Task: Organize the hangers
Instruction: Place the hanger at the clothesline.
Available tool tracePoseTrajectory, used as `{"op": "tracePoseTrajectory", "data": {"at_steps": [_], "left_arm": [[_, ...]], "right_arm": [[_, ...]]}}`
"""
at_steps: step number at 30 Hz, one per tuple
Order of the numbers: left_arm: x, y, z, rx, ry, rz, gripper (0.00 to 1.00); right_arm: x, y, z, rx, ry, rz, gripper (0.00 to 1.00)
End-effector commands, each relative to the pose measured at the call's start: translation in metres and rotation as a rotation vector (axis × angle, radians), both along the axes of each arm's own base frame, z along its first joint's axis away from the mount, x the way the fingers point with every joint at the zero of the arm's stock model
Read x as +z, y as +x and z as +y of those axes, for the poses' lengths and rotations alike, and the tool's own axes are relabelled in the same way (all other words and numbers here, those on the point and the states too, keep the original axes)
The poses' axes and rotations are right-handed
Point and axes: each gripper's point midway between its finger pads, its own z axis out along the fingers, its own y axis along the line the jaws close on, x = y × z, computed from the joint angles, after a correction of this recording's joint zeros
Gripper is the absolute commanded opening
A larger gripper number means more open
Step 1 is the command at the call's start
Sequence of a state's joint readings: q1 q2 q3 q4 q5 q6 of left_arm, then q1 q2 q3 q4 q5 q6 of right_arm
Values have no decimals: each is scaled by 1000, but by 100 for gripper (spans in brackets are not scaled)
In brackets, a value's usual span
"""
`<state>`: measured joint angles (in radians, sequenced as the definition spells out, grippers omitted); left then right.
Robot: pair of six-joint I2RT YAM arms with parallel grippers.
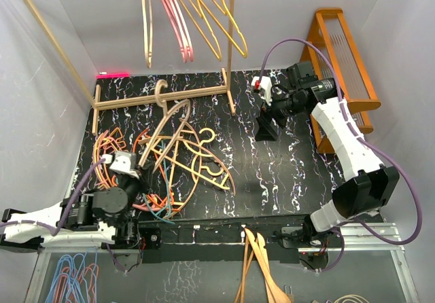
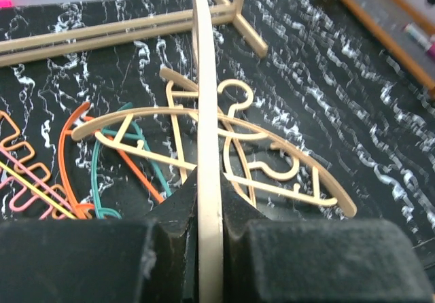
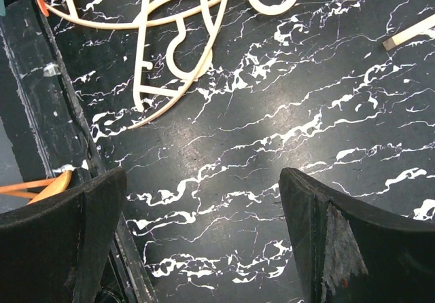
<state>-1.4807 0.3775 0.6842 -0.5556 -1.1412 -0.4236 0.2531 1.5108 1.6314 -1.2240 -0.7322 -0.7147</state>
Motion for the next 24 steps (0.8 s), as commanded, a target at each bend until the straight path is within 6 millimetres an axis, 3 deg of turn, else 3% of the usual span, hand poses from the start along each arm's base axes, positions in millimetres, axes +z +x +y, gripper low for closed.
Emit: {"op": "tracePoseTrajectory", "data": {"at_steps": [1,5,11,19,24], "left_arm": [[34,4,2,43,-110,-68,0],[30,5,-8,27,-99,-96,0],[39,3,20,-17,-312,-206,0],[25,3,0,-24,-396,-275,0],[34,8,20,53,-433,-341,0]], "right_arm": [[13,0,5,38,28,-13,99],[16,3,5,34,30,-1,99],[15,6,5,25,21,18,99],[17,11,7,9,25,35,99],[13,7,7,13,28,60,99]]}}
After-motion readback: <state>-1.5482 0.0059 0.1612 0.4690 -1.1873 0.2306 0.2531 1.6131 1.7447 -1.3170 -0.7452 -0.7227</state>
